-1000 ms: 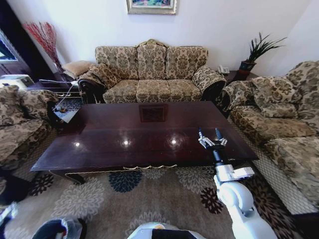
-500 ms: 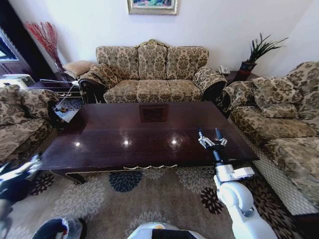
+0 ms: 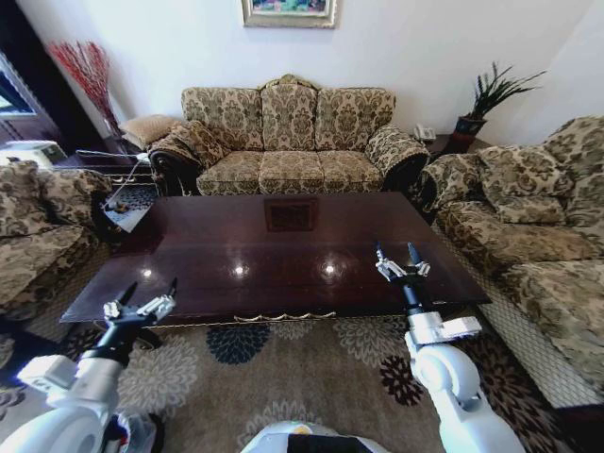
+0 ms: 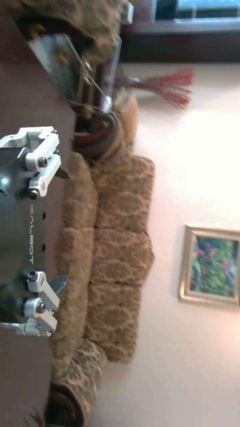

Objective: Move to the front of the table and place the trash on the table into the trash bin.

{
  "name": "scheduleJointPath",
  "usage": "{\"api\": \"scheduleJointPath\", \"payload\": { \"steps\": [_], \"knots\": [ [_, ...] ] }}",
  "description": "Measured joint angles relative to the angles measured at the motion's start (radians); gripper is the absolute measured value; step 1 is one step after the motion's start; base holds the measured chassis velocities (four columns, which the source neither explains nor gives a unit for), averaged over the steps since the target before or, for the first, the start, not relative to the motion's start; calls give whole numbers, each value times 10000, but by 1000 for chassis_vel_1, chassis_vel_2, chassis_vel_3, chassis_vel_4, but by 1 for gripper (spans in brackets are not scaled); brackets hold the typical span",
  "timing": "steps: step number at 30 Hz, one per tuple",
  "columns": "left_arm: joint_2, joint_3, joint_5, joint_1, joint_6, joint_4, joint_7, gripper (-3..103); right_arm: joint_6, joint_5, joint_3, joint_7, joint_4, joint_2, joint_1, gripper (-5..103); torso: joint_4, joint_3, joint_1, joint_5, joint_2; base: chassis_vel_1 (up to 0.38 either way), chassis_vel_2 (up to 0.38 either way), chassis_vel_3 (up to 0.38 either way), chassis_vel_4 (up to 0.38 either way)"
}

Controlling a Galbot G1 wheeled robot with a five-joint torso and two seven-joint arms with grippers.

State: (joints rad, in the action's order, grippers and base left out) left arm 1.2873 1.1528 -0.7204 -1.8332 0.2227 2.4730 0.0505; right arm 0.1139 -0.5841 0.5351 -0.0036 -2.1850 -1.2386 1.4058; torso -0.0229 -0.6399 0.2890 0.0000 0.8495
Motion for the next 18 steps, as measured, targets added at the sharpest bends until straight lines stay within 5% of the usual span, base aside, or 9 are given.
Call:
{"api": "scheduleJointPath", "payload": {
  "steps": [11,18],
  "knots": [
    [-749,-1643,478,499,-109,157,7,98,-41,185,-51,1,-40,-9,92,100,-4,0,1,-1,0,0,0,0,0],
    [-454,-2474,2357,602,-1160,-373,330,98,-673,2501,-810,50,-868,-169,1383,100,-4,0,0,-3,0,0,0,0,0]
  ]
}}
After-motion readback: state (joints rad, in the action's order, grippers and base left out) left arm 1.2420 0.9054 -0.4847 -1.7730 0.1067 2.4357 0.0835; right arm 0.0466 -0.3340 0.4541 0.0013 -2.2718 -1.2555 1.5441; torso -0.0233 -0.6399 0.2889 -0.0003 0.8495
